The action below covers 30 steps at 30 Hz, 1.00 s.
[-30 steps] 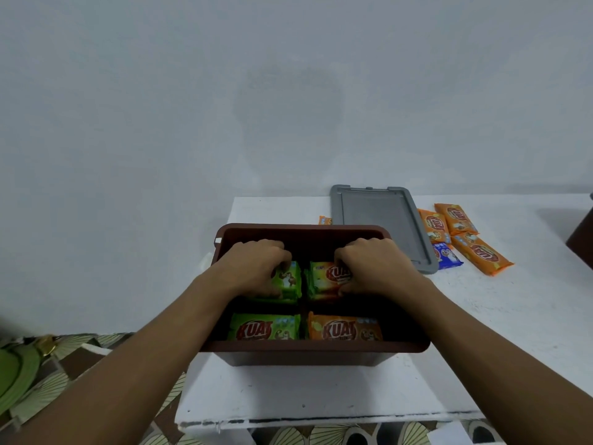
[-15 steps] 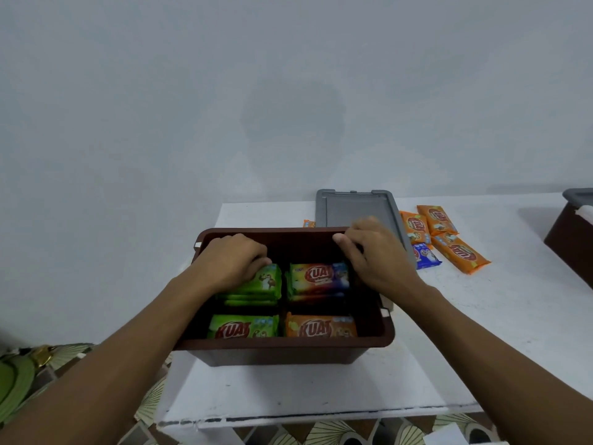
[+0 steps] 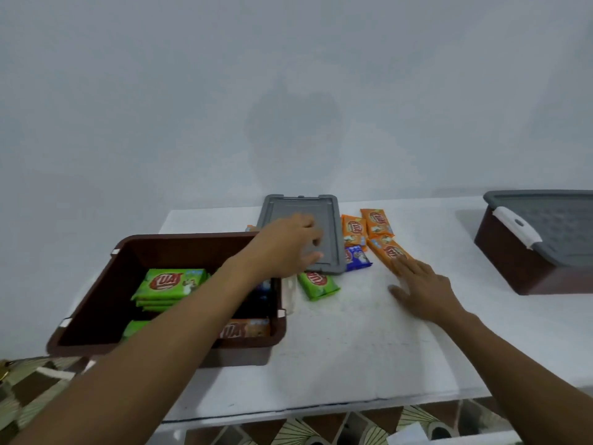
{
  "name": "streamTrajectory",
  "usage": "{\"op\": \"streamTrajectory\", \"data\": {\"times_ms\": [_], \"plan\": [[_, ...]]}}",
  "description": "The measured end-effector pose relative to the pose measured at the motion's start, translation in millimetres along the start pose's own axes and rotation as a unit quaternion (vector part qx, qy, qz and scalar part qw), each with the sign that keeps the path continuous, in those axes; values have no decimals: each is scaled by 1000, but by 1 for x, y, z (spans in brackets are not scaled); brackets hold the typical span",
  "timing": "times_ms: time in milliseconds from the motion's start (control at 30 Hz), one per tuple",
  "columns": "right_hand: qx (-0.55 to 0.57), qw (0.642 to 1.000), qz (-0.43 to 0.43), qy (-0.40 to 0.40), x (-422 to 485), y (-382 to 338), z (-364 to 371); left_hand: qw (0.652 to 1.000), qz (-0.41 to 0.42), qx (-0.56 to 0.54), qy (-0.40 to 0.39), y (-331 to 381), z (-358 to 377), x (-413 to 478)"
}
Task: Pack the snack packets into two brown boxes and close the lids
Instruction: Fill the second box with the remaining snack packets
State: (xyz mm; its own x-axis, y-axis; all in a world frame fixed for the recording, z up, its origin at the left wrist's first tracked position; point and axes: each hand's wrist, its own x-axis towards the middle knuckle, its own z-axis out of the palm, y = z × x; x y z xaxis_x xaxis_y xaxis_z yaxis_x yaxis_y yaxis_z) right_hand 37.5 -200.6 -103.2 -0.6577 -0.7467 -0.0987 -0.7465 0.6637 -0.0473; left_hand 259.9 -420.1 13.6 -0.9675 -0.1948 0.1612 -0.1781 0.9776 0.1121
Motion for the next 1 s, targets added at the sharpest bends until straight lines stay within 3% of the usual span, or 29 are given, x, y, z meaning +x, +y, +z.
{"op": "streamTrajectory", "data": {"times_ms": [100,233,367,500,633,767,1000], "plan": [[13,996,7,85,-7,17,14,996,-22,25,-79,35,25,29],[108,979,-1,172,-15,24,34,978,-52,44,-196,72,69,50],[180,971,12,154,-8,27,37,978,-98,79,-164,62,65,56],[208,960,9,185,-7,29,35,972,-104,94,-188,68,75,66],[249,954,33,162,-8,33,34,966,-136,90,-199,96,114,80],[237,967,10,89,-8,48,28,974,-187,51,-114,122,149,69],[174,973,49,141,-14,54,31,998,-41,-5,43,134,163,26]]}}
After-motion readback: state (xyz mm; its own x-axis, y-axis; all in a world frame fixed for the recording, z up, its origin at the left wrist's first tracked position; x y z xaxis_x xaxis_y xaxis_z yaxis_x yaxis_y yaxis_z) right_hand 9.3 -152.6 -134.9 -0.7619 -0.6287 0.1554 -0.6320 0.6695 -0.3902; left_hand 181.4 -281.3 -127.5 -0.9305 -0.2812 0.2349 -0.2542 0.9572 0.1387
